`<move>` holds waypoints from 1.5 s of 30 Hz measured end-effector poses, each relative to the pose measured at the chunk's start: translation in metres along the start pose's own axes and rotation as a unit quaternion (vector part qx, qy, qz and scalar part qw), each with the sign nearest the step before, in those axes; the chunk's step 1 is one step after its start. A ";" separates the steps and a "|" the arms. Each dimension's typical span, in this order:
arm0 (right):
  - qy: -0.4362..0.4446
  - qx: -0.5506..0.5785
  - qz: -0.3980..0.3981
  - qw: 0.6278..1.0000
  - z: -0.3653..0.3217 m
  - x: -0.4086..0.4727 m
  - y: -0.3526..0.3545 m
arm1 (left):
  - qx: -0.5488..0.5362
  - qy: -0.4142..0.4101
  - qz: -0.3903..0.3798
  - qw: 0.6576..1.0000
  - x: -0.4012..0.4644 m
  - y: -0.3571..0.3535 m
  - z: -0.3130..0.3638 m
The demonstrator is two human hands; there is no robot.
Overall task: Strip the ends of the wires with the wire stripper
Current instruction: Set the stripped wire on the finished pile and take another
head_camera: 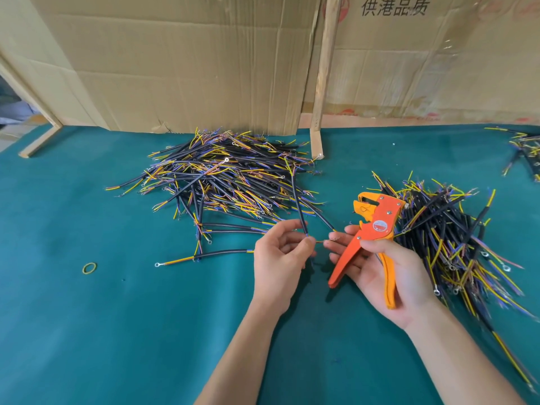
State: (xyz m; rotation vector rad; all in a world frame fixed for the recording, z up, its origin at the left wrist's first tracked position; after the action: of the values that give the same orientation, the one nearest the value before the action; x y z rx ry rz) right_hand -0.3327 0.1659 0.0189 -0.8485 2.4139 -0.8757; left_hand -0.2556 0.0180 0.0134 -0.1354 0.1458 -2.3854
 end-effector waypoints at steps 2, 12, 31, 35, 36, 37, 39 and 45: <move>-0.006 0.007 -0.003 1.000 0.001 -0.001 -0.001 | -0.002 0.002 0.000 1.000 0.000 0.000 -0.001; 0.000 0.055 0.001 0.998 -0.004 -0.005 -0.006 | -0.024 0.000 0.009 1.000 0.000 0.001 0.000; 0.023 0.061 0.029 0.997 -0.013 0.001 0.005 | 0.094 -0.040 -0.060 0.993 -0.003 -0.010 -0.003; 0.022 0.059 0.028 0.998 -0.012 0.001 0.006 | 0.079 -0.041 -0.047 0.995 -0.003 -0.008 -0.003; 0.022 0.058 0.028 0.998 -0.012 0.002 0.006 | 0.074 -0.040 -0.041 0.996 -0.003 -0.007 -0.003; 0.022 0.059 0.028 0.998 -0.012 0.002 0.006 | 0.072 -0.040 -0.036 0.996 -0.002 -0.006 -0.002; 0.023 0.060 0.028 0.998 -0.012 0.002 0.006 | 0.070 -0.037 -0.032 0.996 -0.002 -0.006 -0.002; 0.021 0.062 0.035 0.997 -0.009 0.003 0.006 | 0.020 -0.021 0.012 1.000 -0.003 -0.001 0.000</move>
State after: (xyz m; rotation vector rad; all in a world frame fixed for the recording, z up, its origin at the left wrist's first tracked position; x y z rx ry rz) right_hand -0.3423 0.1715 0.0213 -0.7013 2.3803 -1.0138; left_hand -0.2540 0.0211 0.0134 -0.1629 0.0803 -2.3580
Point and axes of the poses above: each hand's wrist, its own x-axis towards the middle knuckle, its own y-axis out of the back of the hand, z = x × y, the point moved 6 cm from there along x, towards the middle knuckle, and after that the axes turned 2 degrees about z, right-handed, at the moved point
